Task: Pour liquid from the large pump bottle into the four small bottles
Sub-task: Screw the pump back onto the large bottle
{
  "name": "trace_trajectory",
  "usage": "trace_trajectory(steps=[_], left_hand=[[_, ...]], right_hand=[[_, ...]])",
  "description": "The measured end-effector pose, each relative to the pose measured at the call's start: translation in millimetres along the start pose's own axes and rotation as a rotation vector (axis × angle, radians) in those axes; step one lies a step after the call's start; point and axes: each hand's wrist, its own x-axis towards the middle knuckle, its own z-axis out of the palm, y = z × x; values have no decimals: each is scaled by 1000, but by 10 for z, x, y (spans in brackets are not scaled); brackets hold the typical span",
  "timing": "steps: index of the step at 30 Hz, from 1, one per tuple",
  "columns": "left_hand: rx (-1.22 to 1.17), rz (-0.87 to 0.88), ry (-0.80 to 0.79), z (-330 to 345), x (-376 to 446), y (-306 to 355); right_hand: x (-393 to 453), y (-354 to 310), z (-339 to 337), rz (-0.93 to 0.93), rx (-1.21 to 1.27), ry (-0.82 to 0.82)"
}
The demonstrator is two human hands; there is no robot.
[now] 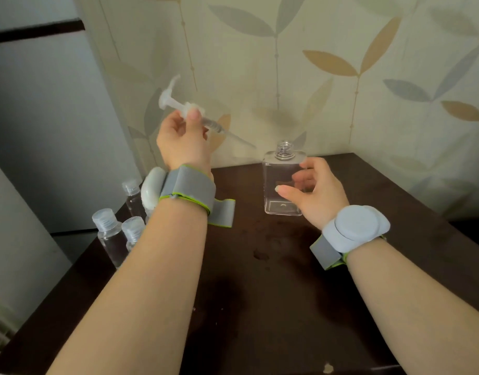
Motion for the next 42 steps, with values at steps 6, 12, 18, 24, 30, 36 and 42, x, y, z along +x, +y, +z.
trace_trajectory(steps=[6,12,18,24,30,36,42], left_hand=[[59,123,-77,46,29,333],[187,142,-227,108,-106,389],[288,146,-251,145,-84,328],[355,134,-327,156,-144,254],[406,123,-478,126,-201,168],[468,122,-553,33,-231,96],[538,100,-561,44,-272,86]], right_hand=[[-6,22,34,-7,6,-20],[3,30,23,-20,16,-37],[-2,32,15,-33,23,-46],[-29,5,25,-55,52,-76],[-42,-34,11,-74,86,-99],[-75,-76,22,-108,88,-126],[-93,-118,3,-120,100,-119]])
